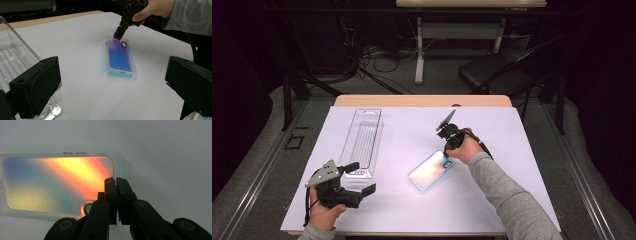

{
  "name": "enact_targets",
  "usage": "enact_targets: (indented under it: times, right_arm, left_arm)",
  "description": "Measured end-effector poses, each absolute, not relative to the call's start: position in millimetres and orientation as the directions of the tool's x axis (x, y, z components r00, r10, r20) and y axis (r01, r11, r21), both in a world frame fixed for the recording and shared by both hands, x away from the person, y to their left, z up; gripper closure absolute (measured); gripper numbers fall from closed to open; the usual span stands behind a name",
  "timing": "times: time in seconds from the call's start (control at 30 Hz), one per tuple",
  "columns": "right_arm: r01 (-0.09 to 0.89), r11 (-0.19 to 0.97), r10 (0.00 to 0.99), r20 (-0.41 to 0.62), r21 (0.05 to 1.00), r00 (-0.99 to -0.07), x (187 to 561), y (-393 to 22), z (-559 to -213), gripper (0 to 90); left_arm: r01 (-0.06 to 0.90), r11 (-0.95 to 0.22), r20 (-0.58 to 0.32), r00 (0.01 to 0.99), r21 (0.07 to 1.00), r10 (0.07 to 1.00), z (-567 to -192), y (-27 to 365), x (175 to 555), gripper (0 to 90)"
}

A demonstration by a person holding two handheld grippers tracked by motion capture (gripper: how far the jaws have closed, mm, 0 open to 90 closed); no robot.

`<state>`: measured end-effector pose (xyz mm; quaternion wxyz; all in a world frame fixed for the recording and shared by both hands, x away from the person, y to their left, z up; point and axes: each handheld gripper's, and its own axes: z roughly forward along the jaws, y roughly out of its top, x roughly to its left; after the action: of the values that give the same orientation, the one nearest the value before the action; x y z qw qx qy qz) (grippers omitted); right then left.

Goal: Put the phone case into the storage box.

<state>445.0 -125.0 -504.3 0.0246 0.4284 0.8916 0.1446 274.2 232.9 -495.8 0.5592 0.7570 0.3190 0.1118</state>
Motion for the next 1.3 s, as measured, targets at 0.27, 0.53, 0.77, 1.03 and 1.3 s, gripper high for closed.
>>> enact_targets:
  times: [0.27,0.53,0.77,1.03,1.3]
  right_arm:
    - [0.731,0.59,0.763,0.062,0.343,-0.644,442.4,-127.5,-495.7,87.9]
    - [0.712,0.584,0.761,0.044,0.39,-0.647,437.5,-129.3,-485.2,87.9]
    - [0.701,0.559,0.767,0.044,0.443,-0.64,430.4,-128.6,-475.6,87.9]
    - [0.66,0.554,0.755,0.028,0.508,-0.655,423.1,-130.4,-470.5,87.8]
    - [0.633,0.541,0.758,0.004,0.553,-0.652,414.1,-135.0,-468.8,87.8]
  left_arm:
    - [0.407,-0.179,-0.203,0.733,0.896,0.649,-496.3,229.2,278.2,0.5]
    - [0.421,-0.166,-0.222,0.727,0.892,0.65,-497.2,230.0,279.5,0.7]
    - [0.418,-0.168,-0.216,0.726,0.893,0.653,-497.0,230.6,280.4,1.3]
    - [0.414,-0.167,-0.214,0.726,0.895,0.653,-496.9,230.8,281.0,2.0]
    - [0.409,-0.174,-0.207,0.731,0.896,0.65,-495.9,227.9,282.1,2.4]
